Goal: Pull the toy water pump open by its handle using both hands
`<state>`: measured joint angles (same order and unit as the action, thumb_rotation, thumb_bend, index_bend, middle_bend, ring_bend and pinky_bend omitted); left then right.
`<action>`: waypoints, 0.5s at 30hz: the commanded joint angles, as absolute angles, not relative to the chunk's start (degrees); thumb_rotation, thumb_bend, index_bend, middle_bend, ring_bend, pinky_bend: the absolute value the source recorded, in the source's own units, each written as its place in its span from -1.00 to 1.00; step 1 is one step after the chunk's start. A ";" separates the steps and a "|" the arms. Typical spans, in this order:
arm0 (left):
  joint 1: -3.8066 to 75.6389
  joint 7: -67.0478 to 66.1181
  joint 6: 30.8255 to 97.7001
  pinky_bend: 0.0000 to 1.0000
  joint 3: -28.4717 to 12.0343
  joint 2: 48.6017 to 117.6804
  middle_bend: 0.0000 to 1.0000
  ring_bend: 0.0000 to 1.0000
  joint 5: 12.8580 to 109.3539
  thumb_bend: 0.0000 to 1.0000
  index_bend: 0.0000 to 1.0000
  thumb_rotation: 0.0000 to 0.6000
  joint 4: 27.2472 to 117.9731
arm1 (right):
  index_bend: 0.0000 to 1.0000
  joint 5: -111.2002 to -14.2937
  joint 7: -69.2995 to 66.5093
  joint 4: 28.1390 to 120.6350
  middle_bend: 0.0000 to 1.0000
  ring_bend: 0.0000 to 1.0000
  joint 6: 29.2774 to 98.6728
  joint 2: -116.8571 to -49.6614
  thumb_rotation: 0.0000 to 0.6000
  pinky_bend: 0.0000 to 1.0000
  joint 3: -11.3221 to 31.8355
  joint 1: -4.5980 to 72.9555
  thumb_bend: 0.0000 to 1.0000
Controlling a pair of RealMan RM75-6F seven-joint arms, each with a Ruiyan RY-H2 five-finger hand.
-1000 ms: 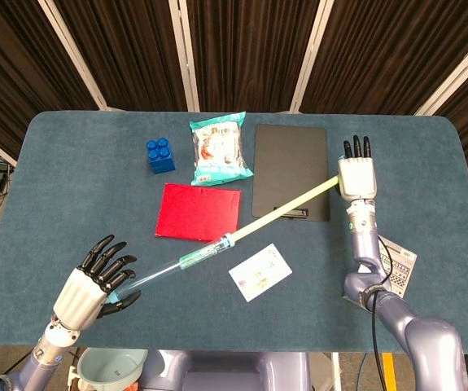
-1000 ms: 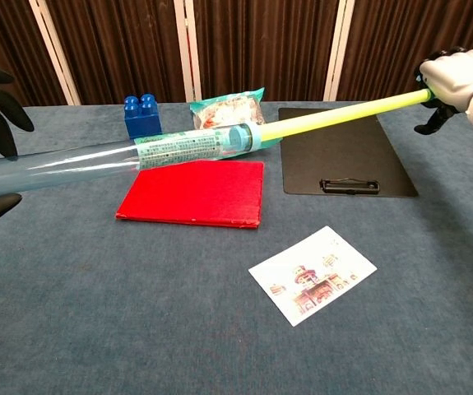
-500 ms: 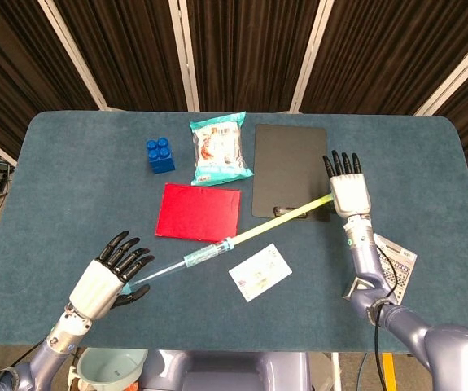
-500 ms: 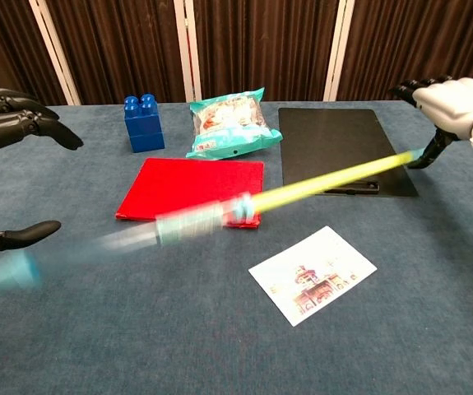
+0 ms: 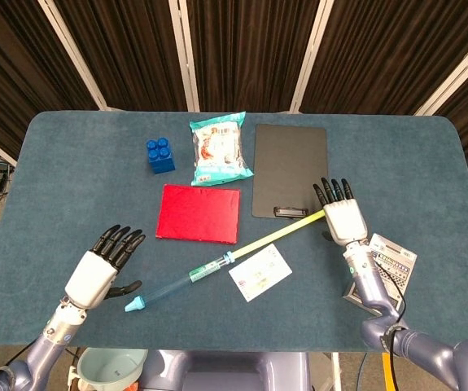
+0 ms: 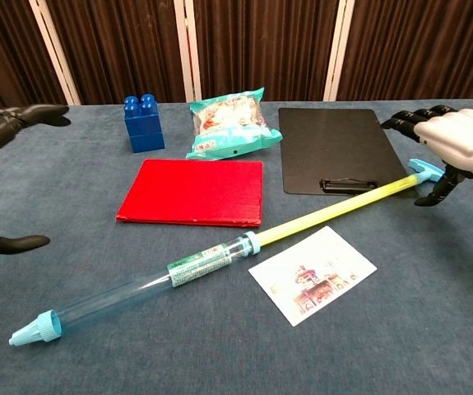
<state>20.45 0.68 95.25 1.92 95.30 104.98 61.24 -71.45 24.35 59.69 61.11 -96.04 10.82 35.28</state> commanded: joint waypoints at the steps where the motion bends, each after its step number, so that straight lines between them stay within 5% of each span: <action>1: 19.99 1.49 96.16 -0.72 1.00 93.34 -0.78 -0.80 103.79 -0.90 -1.00 1.00 62.99 | -1.00 -72.65 27.30 65.54 -1.00 -1.00 63.90 -93.46 1.00 -1.00 10.46 34.45 -1.00; 8: 18.08 -6.19 89.35 -0.72 -1.33 81.70 -0.81 -0.85 94.34 -0.90 -1.00 1.00 74.97 | -1.00 -71.09 28.01 81.03 -1.00 -1.00 68.38 -86.02 1.00 -1.00 10.77 30.33 -1.00; 15: 16.59 -14.65 77.50 -0.72 -2.86 70.21 -0.83 -0.86 78.42 -0.90 -1.00 1.00 89.50 | -1.00 -67.59 28.79 91.56 -1.00 -1.00 73.38 -76.14 1.00 -1.00 5.23 20.93 -1.00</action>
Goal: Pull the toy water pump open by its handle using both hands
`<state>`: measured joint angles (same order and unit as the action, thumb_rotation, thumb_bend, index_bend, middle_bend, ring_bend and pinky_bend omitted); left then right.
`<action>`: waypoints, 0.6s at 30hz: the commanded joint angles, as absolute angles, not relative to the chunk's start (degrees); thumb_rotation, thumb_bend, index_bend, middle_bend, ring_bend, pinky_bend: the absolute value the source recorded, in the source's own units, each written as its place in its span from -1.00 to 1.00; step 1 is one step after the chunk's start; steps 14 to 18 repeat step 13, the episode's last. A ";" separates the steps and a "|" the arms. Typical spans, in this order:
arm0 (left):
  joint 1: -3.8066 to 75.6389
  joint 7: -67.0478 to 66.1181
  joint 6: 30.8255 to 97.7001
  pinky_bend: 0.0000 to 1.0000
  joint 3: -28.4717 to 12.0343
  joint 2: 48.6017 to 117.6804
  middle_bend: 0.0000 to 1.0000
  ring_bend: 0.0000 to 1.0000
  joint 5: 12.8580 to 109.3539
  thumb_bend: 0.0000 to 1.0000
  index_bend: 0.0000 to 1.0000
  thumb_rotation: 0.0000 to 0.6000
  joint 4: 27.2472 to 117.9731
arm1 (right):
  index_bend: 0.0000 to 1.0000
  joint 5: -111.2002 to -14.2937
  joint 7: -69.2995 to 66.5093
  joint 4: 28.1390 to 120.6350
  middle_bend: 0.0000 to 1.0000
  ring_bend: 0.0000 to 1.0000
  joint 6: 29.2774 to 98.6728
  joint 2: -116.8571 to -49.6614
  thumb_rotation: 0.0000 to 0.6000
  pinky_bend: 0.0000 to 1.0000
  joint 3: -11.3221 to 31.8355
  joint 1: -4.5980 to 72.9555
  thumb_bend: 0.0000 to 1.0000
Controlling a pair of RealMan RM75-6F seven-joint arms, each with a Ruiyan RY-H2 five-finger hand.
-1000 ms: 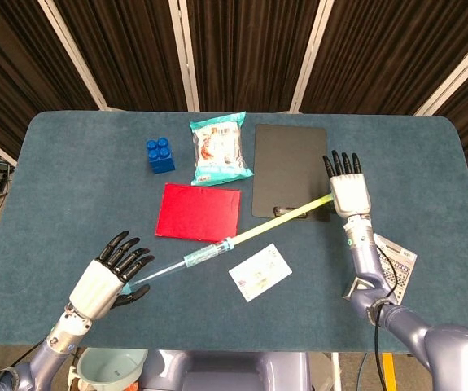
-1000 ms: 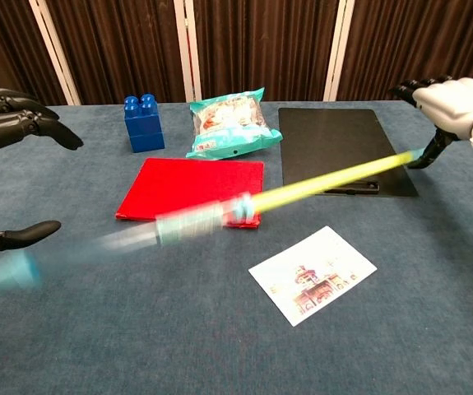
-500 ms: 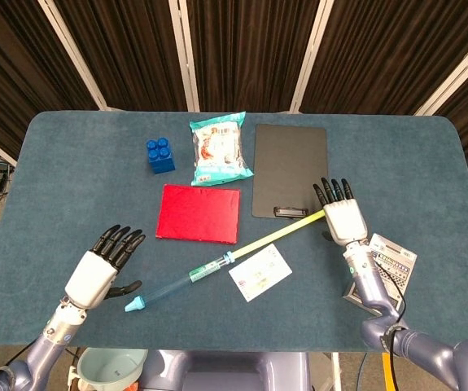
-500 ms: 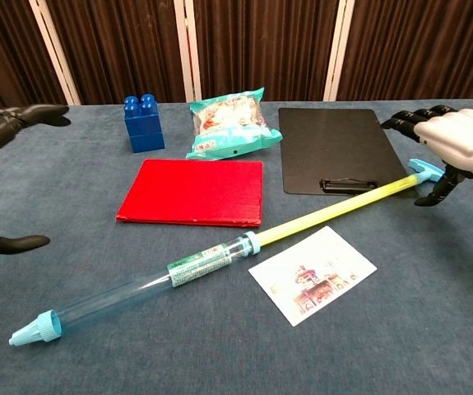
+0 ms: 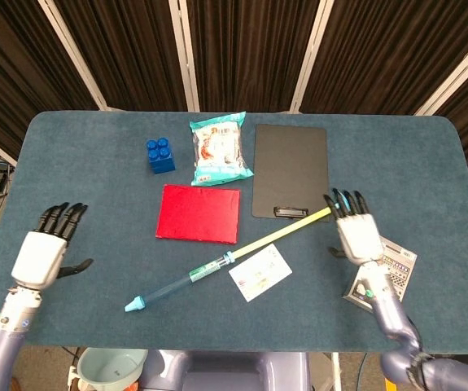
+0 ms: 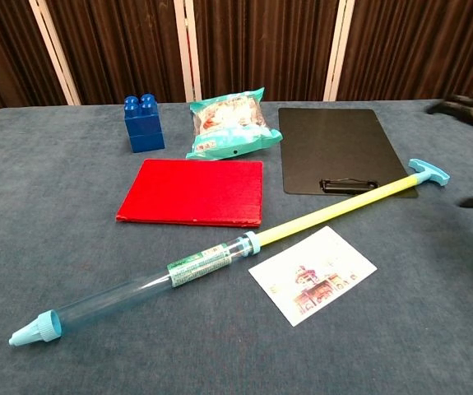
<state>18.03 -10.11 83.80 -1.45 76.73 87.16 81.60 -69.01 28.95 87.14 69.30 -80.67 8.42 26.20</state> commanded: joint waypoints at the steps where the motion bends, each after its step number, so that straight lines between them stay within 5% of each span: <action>1: 16.18 -13.40 77.59 -0.72 -2.87 70.13 -0.85 -0.86 78.04 -0.90 -1.00 1.00 89.71 | -1.00 -67.89 27.95 91.92 -1.00 -1.00 74.68 -75.25 1.00 -1.00 4.23 19.37 -1.00; 9: 13.11 -7.27 87.11 -0.72 -3.46 74.18 -0.89 -0.86 83.95 -0.88 -1.00 1.00 83.49 | -1.00 -72.54 16.12 86.32 -1.00 -1.00 81.12 -73.33 1.00 -1.00 2.01 13.10 -1.00; 18: 12.41 -8.80 88.58 -0.72 -2.97 74.85 -0.89 -0.86 85.26 -0.88 -1.00 1.00 82.72 | -1.00 -73.39 13.71 84.73 -1.00 -1.00 82.09 -73.11 1.00 -1.00 3.02 12.77 -1.00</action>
